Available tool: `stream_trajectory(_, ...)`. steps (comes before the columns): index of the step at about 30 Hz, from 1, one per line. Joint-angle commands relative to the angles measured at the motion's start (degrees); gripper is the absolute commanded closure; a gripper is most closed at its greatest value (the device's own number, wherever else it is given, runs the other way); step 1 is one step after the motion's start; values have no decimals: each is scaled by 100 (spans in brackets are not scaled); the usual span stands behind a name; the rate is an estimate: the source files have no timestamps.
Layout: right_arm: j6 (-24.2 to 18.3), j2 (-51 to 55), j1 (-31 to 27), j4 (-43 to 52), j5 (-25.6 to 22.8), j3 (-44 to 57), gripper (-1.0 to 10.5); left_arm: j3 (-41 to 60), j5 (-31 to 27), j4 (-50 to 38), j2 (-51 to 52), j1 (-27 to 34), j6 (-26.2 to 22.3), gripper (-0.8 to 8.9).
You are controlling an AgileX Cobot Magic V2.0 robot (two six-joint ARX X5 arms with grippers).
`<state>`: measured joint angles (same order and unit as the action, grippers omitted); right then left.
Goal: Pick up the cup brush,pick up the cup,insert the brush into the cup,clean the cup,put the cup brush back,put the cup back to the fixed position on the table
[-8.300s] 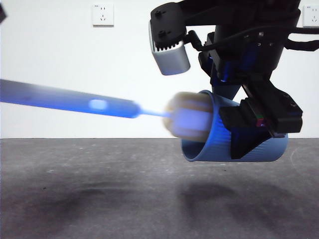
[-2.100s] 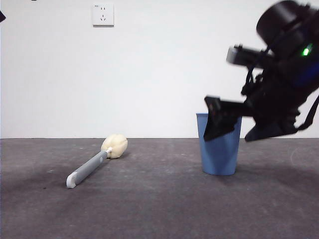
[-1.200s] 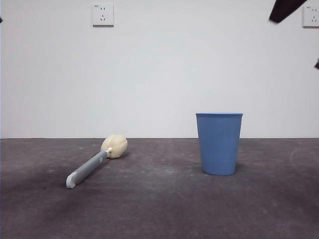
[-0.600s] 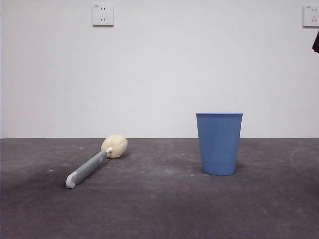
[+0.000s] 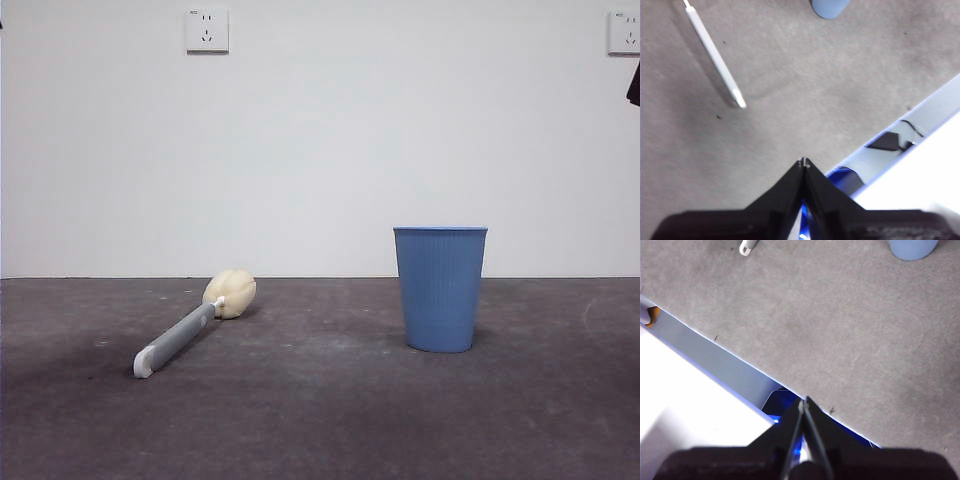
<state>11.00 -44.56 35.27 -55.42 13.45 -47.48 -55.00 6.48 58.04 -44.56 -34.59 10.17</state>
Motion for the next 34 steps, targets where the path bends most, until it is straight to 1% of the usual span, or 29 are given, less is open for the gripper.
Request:
stream_trajectory(1, 52, -2, 7, 20, -7, -7, 946, 74, -323, -896, 487, 413, -645, 817)
stream_trajectory(3, 52, 0, 7, 20, -7, -7, 946, 286, -76, -2264, 1016, 1040, -1222, 817)
stream_trajectory(4, 50, 0, 7, 20, -7, -7, 946, 424, 17, -2809, 1263, 1368, -1360, 817)
stream_trajectory(6, 50, -2, 7, 20, -7, -7, 946, 846, -33, -3825, 1827, 2035, -1491, 817)
stream_trajectory(8, 52, 0, 7, 20, -7, -7, 946, 1419, -37, -4577, 2341, 2505, -1617, 817)
stream_trajectory(10, 50, 0, 7, 20, -7, -7, 946, 2151, -37, -5075, 2881, 2837, -1639, 817)
stream_trajectory(14, 50, 0, 7, 20, -7, -7, 946, 3182, -37, -5403, 3578, 3123, -1624, 817)
stream_trajectory(16, 52, 0, 7, 20, -7, -7, 946, 3659, -37, -5416, 3875, 3226, -1613, 817)
stream_trajectory(22, 50, 0, 7, 20, -7, -7, 946, 4662, -37, -5412, 4393, 3359, -1362, 817)
stream_trajectory(26, 50, 0, 7, 20, -7, -7, 946, 5071, -35, -5458, 4446, 3362, -1154, 817)
stream_trajectory(32, 52, 0, 7, 22, -9, -7, 946, 5480, -35, -5449, 4446, 3362, -970, 817)
stream_trajectory(34, 52, 0, 7, 20, -9, -7, 946, 5484, -35, -5243, 4446, 3362, -970, 817)
